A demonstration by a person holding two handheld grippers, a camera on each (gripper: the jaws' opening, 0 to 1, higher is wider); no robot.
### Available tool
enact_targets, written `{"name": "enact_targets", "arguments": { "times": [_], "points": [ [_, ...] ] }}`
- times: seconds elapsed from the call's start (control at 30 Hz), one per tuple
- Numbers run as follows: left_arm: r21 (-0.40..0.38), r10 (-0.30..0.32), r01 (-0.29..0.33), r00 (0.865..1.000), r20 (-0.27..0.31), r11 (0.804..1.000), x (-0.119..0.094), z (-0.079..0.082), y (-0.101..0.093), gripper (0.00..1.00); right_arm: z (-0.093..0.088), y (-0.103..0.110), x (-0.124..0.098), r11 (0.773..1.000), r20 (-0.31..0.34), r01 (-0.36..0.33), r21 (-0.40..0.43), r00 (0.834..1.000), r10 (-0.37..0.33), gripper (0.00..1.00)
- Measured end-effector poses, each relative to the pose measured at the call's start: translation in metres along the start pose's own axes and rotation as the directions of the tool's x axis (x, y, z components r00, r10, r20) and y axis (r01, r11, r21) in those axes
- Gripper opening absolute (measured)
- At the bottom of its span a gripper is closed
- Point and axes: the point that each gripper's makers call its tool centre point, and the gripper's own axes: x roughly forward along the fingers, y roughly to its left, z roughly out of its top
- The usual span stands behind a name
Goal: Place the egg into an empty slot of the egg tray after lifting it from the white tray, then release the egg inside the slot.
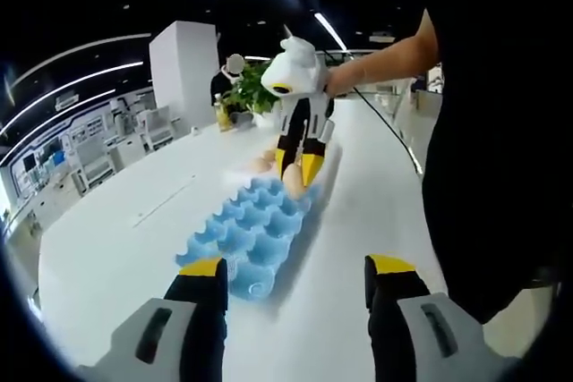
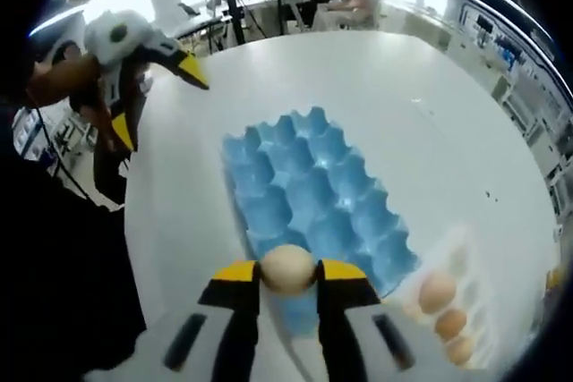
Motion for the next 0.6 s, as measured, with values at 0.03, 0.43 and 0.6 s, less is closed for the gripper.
{"name": "enact_targets", "arguments": {
  "times": [0.03,0.43,0.6],
  "points": [
    [-0.001,-0.002,0.002,1.000,-0.001,1.000,-0.001,-0.001,0.001,0.62,0.002,0.001,0.001,1.000,0.001,-0.002,-0.002,1.000,0.002,0.24],
    [-0.004,-0.001,0.001,1.000,-0.015,1.000,-0.007,-0.010,0.010,0.65,0.039,0.015,0.020,0.998,0.037,-0.048,-0.032,0.998,0.049,0.24],
    [-0.021,0.006,-0.007,1.000,-0.024,1.000,-0.009,-0.015,0.013,0.72,0.050,0.020,0.027,0.997,0.045,-0.061,-0.047,0.997,0.063,0.24]
  ]
}}
